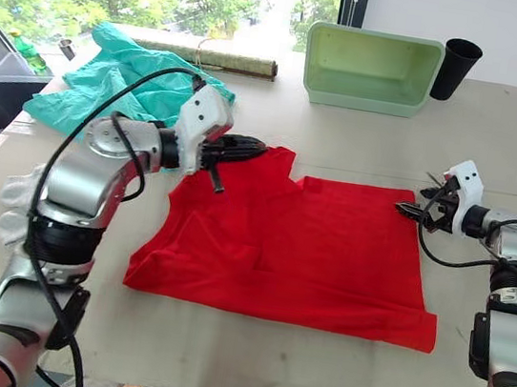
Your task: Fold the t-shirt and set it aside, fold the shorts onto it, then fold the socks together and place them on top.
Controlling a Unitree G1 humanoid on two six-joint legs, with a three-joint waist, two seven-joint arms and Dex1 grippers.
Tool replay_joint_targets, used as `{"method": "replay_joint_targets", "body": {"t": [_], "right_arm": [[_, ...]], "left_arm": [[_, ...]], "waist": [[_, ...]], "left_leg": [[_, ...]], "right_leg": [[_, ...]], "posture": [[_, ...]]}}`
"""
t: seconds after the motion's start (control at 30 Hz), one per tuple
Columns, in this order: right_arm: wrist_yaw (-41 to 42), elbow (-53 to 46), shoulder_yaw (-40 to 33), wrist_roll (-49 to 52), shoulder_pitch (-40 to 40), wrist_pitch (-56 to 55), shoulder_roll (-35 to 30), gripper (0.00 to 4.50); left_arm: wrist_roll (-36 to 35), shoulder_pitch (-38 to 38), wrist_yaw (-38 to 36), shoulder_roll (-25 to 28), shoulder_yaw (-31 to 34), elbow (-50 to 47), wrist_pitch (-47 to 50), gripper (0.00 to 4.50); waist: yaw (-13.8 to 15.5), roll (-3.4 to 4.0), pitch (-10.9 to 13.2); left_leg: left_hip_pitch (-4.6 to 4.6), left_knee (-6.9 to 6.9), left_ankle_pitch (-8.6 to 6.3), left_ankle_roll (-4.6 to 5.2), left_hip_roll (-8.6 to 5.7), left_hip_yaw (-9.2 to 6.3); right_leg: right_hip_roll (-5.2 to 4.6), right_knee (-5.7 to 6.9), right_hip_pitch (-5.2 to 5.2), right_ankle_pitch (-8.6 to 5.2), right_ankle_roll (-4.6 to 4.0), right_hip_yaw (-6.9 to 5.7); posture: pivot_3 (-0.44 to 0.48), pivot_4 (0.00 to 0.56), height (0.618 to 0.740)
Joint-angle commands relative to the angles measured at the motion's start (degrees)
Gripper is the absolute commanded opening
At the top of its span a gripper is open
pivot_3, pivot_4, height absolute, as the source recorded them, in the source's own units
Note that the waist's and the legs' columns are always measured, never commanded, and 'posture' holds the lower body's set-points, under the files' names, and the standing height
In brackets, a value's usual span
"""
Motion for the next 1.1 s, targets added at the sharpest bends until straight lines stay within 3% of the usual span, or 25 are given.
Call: {"method": "replay_joint_targets", "body": {"t": [0.03, 0.57, 1.1], "right_arm": [[2.0, -1.3, -0.5, -0.2, -1.0, 0.1, -1.9, 4.5], [5.8, 3.9, 2.3, -5.2, -6.9, -5.3, -2.5, 4.5], [8.0, 9.3, 6.4, -11.8, -12.0, -11.4, -2.2, 4.5]], "left_arm": [[-4.0, 1.7, -1.1, 2.9, 2.9, -6.1, 1.5, 0.03], [-15.6, 11.2, -6.8, 13.7, 6.8, -16.7, 3.5, 0.03], [-18.2, 17.5, -9.5, 20.3, 6.6, -18.6, 1.8, 0.03]], "waist": [[0.0, 0.0, 0.0], [-0.1, 0.03, 0.0], [-0.1, 0.06, 0.0]], "left_leg": [[0.0, 0.0, 0.0, 0.0, 0.0, 0.0], [0.03, -0.01, 0.0, 0.0, -0.02, 0.05], [0.01, -0.02, 0.0, 0.0, -0.02, 0.04]], "right_leg": [[0.0, 0.0, 0.0, 0.0, 0.0, 0.0], [0.01, -0.03, -0.01, -0.01, -0.01, 0.35], [0.01, -0.04, -0.03, -0.02, -0.02, 0.34]], "posture": [[0.0, 0.15, 0.74], [0.0, 0.15, 0.74], [0.0, 0.15, 0.74]]}}
